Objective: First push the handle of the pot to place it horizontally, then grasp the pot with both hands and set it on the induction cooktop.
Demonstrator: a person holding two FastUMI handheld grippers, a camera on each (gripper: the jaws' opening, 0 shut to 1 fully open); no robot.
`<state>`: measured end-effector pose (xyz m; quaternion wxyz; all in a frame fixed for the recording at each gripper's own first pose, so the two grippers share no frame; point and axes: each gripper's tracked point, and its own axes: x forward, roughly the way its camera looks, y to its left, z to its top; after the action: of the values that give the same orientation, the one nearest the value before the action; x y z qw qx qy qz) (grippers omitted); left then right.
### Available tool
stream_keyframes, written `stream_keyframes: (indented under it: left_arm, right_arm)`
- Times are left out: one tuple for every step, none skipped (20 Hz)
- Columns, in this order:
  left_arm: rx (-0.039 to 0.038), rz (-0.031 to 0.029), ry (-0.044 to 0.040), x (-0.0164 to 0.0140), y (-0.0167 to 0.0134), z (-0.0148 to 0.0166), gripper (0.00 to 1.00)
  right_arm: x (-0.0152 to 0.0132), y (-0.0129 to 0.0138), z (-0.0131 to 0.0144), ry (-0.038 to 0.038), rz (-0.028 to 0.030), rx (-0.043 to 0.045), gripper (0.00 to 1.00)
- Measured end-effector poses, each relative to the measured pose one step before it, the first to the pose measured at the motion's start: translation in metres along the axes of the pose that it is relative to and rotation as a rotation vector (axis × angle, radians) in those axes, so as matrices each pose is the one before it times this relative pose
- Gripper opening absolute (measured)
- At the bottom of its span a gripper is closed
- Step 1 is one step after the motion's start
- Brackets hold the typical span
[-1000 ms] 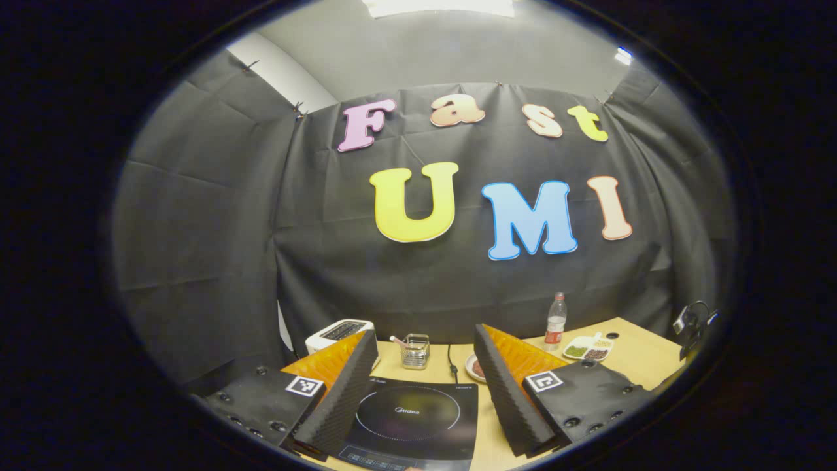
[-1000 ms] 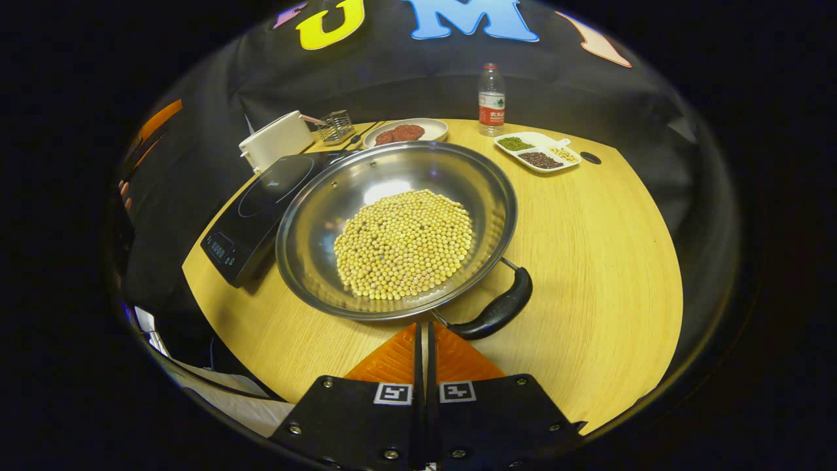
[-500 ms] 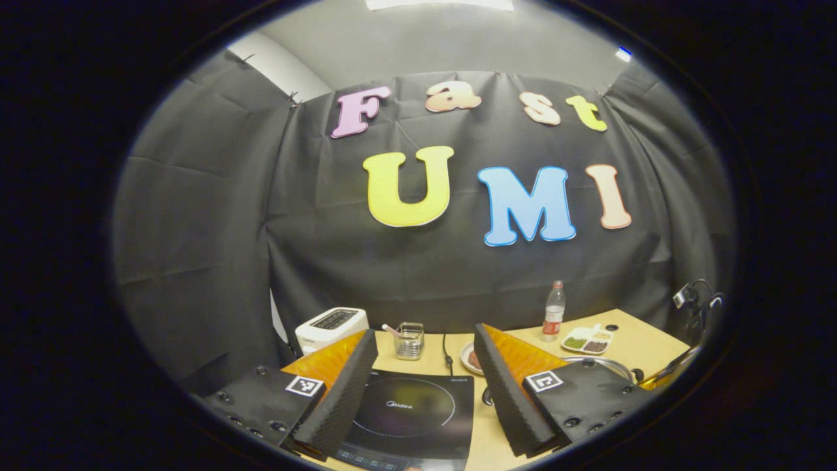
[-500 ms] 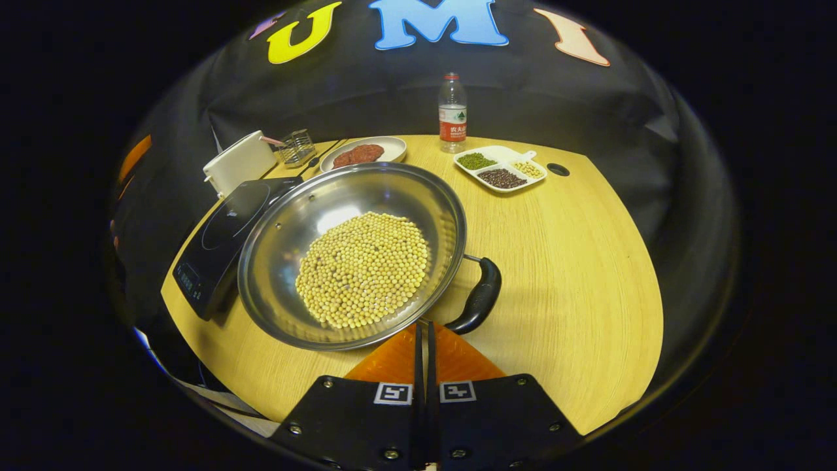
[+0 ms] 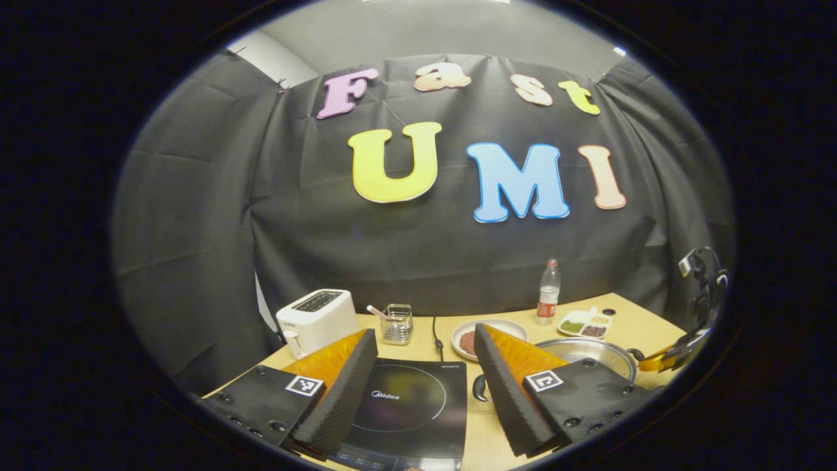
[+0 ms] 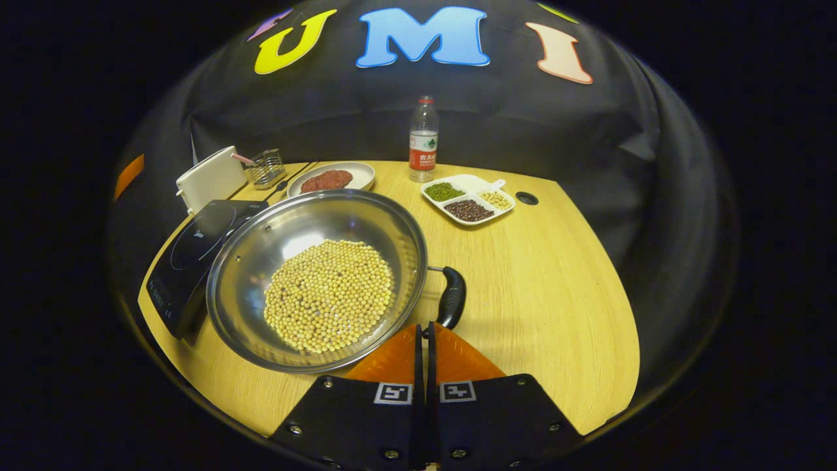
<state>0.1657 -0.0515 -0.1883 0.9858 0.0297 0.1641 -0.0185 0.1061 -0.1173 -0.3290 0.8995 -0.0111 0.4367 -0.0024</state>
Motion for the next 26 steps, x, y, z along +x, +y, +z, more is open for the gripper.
stream_keyframes:
  left_arm:
    - [0.00407,-0.014,0.00659,0.00351,-0.00488,-0.00402,0.97]
    - [0.0021,-0.01401,0.01102,0.00423,-0.00441,-0.00503,0.97]
    - [-0.00185,-0.01181,0.00755,0.00402,-0.00291,-0.00513,1.0]
    - [-0.00521,-0.01181,0.00636,0.00469,-0.00327,-0.0041,0.96]
    - [-0.00573,-0.01858,0.01259,0.0049,-0.00573,-0.00551,1.0]
    - [-0.00351,-0.01583,0.01513,0.00572,-0.00386,-0.0056,1.0]
    - [-0.00192,-0.01653,0.01907,0.00769,-0.00317,-0.00676,0.98]
    - [-0.00229,-0.0201,0.01637,0.0075,-0.00415,-0.00578,0.97]
    - [-0.00276,-0.01842,0.01705,0.00863,-0.00369,-0.00481,0.97]
    - [-0.00485,-0.01843,0.01935,0.00792,-0.00417,-0.00623,0.97]
    - [-0.00307,-0.01377,0.0178,0.00703,-0.00322,-0.00588,0.97]
    - [-0.00279,-0.0172,0.01991,0.00803,-0.00379,-0.00541,0.97]
    - [-0.00183,-0.01644,0.01871,0.00767,-0.00436,-0.00622,0.97]
    - [0.00095,-0.01649,0.01962,0.00765,-0.0033,-0.00554,0.97]
    - [0.00347,-0.0171,0.02251,0.00894,-0.00407,-0.00688,0.97]
    - [0.00233,-0.01373,0.01581,0.00726,-0.00294,-0.00424,0.97]
    - [0.00058,-0.01471,0.01937,0.00364,-0.00327,-0.00727,0.97]
    - [-0.0025,-0.01527,0.02018,0.0077,-0.00332,-0.00662,0.97]
    - [-0.00327,-0.01031,0.02224,0.00882,-0.00187,-0.00617,1.0]
    - [-0.00343,-0.00907,0.02234,0.0073,-0.00125,-0.00538,0.95]
    - [-0.00323,-0.00492,0.01528,0.00635,-0.00051,-0.00528,0.91]
    - [-0.00147,-0.00442,0.01794,0.00555,-0.00067,-0.00426,0.91]
    - [-0.0001,-0.00295,0.01487,0.00365,-0.00007,-0.00525,0.91]
    - [0.00091,-0.00467,0.01504,0.00484,-0.00009,-0.00377,0.92]
    - [0.0015,-0.00351,0.01773,0.00613,-0.00042,-0.00457,0.92]
    - [-0.00067,-0.00671,0.01581,0.00459,-0.00125,-0.00318,0.92]
  right_arm:
    - [-0.00392,-0.00276,0.00304,-0.00989,-0.00971,0.01436,0.01]
    - [-0.00337,-0.0034,0.00608,-0.01763,-0.01045,0.02241,0.01]
    - [-0.00229,-0.00183,0.00361,-0.02538,-0.00916,0.0276,0.13]
    - [-0.00116,-0.00087,0.00892,-0.03253,-0.00618,0.03091,0.29]
    - [-0.00344,0.00014,0.00512,-0.02768,-0.00465,0.02727,0.63]
    - [0.00005,-0.00137,0.00557,-0.02405,-0.01175,0.01769,0.77]
    - [-0.00298,-0.00147,0.00448,-0.01637,-0.0098,0.01116,0.95]
    - [-0.00126,-0.0013,0.00395,-0.01079,-0.00888,0.00189,1.0]
    - [0.00015,-0.00071,0.00203,-0.00716,-0.00895,0.00216,1.0]
    - [0.00083,0.00019,0.0021,-0.00145,-0.00478,0.00452,1.0]
    - [-0.00052,0.00095,0.00031,0.00201,-0.00202,0.00603,1.0]
    - [0.00027,0.00125,0.00096,0.00286,-0.00119,0.00717,1.0]
    - [0.00099,0.00084,-0.00007,0.00064,-0.00363,0.00649,1.0]
    - [0.00046,0.00095,0.00056,0.00279,-0.00401,0.00344,1.0]
    - [0.00171,0.00073,-0.00107,0.00299,-0.00534,0.00169,1.0]
    - [0.00104,0.00079,-0.00067,0.00408,-0.00446,0.00056,1.0]
    - [0.00135,0.00071,-0.00156,0.0034,-0.00485,-0.00057,1.0]
    - [0.00174,0.00126,-0.00053,0.00406,-0.00497,-0.00148,1.0]
    - [0.00286,-0.00018,-0.00138,0.00418,-0.00503,-0.00079,1.0]
    - [0.0011,0.00021,-0.00083,0.00375,-0.00663,0.00049,1.0]
    - [0.00246,0.00093,-0.00063,0.00157,-0.0047,0.0019,1.0]
    - [0.00217,0.00092,0.00082,0.00039,-0.00541,0.00405,1.0]
    - [0.00292,0.00076,0.00007,0.00229,-0.00348,0.00503,1.0]
    - [0.00316,0.00066,-0.00024,0.00373,-0.0038,0.00505,1.0]
    - [0.003,-0.00052,-0.00234,0.00888,-0.00708,0.00449,1.0]
    - [0.00343,0.00069,-0.00201,0.00971,-0.00414,0.00398,1.0]
